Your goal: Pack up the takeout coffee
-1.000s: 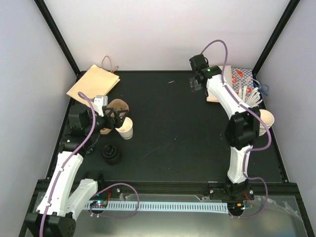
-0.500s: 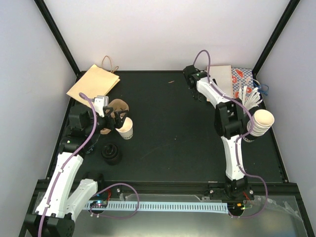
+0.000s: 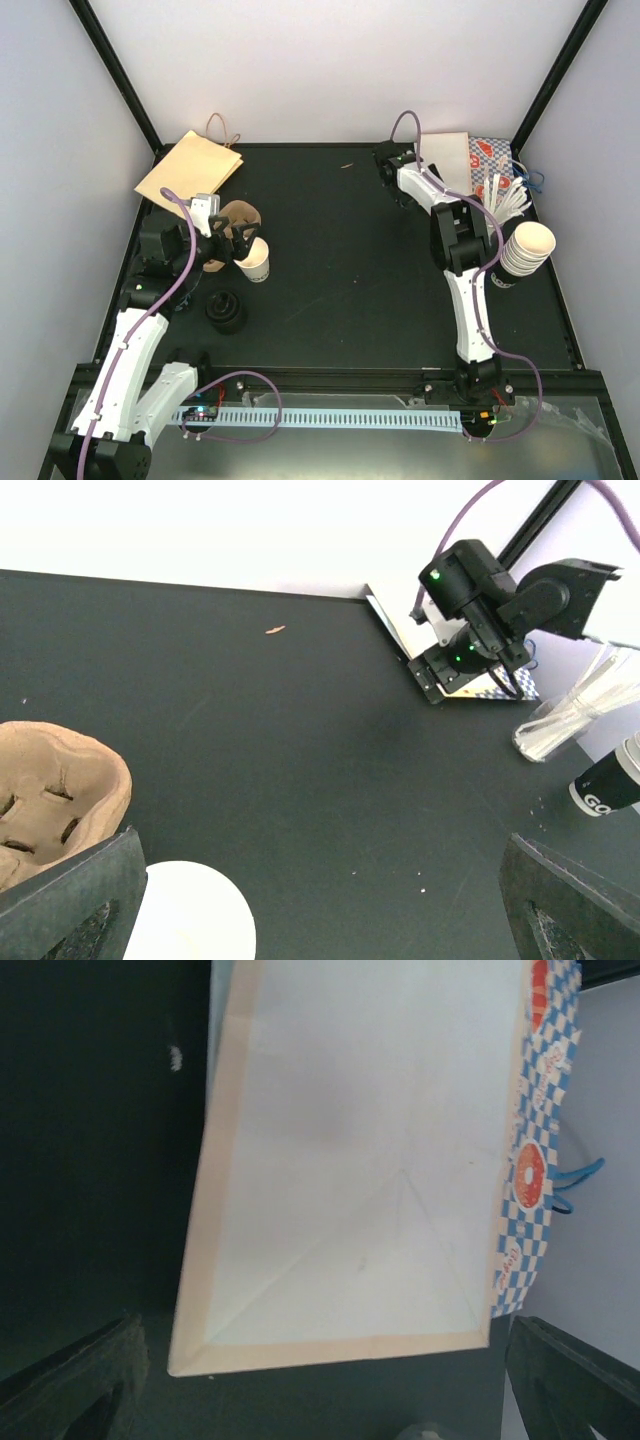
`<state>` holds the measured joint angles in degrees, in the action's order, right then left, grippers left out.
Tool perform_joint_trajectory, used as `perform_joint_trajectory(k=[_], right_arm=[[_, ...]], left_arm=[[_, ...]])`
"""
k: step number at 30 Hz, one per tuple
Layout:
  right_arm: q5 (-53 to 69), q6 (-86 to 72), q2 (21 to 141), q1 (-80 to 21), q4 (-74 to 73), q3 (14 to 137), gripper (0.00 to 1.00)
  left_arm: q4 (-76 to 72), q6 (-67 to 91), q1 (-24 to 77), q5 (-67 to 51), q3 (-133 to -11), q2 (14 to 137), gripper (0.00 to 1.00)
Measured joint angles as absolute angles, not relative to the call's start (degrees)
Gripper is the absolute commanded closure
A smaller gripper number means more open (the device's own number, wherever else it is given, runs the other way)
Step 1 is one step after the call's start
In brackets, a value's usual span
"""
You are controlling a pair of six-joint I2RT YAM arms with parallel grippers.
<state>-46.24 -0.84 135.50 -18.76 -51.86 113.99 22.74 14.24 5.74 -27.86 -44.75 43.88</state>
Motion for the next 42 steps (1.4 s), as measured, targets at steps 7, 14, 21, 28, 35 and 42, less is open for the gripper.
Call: perform_joint_trajectory(k=[7,14,21,28,35,42], right_arm=[[-46.8,0.7,139.1,-18.9,-49.8,113.2,0.09],[-53.3,0.9,141.9,-18.9,-48.7,114.4,0.31],[-58.7,-0.2,144.0,-18.9,-48.8,114.5,0.72],[-62.0,-0.3,142.3,-18.9,-47.5,112.2,0.87],[-64.8,-0.2,135.8,-19.4,-46.5,109.9,0.91],[-67.3,0.1,128.7,-19.9,-46.6,109.8,0.91]], left_arm=[[22.7,14.2,5.8,-27.9,-44.8,44.0,0.01],[22.7,14.2,5.8,-27.9,-44.7,44.0,0.01],[22.7,14.2,5.8,-27.9,-44.7,44.2,0.01],[22.7,14.2,5.8,-27.9,-44.5,44.4,0.01],[22.7,14.3,5.8,-28.1,-44.4,44.4,0.01],[22.6,14.3,5.8,-28.2,-44.2,44.2,0.01]])
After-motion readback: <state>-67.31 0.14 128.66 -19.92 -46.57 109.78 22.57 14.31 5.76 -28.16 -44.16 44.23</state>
